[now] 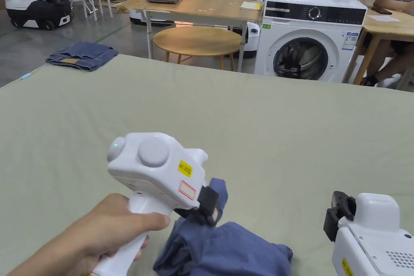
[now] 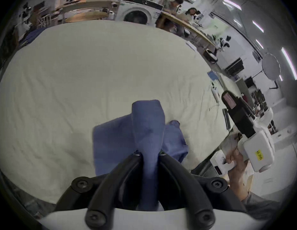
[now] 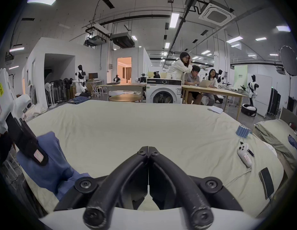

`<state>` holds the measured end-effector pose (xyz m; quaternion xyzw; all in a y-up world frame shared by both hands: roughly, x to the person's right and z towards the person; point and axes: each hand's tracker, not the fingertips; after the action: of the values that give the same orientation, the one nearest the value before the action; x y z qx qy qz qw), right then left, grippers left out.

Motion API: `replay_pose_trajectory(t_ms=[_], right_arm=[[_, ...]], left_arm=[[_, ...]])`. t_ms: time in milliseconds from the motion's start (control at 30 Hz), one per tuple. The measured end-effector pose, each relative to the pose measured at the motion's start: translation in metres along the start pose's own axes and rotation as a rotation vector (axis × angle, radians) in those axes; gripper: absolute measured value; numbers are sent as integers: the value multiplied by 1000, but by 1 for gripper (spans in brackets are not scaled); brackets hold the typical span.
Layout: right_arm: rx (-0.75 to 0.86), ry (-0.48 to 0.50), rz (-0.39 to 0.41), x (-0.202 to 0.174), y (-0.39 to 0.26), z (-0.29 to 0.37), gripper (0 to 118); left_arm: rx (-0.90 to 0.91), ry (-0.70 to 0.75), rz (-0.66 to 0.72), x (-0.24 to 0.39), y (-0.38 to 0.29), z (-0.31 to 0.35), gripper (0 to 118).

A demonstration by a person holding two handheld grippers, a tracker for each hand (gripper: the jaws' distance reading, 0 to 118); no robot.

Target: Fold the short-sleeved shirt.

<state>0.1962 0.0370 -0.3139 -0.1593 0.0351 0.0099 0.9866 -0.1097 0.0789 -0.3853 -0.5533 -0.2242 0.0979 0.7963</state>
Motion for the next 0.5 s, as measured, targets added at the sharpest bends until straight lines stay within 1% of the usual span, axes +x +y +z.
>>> replay_pose_trajectory(t_ms=[167, 267, 500], right_arm=[[-7, -14, -8, 8, -2, 2, 0], [-12, -24, -13, 12, -3, 3, 0], [-29, -38, -23, 17, -7, 4, 0]], left_arm=[[-64, -8, -11, 26, 5, -39, 4], [-99, 23, -19, 42, 6, -65, 4], [-148, 27, 17, 58, -5, -110, 4]])
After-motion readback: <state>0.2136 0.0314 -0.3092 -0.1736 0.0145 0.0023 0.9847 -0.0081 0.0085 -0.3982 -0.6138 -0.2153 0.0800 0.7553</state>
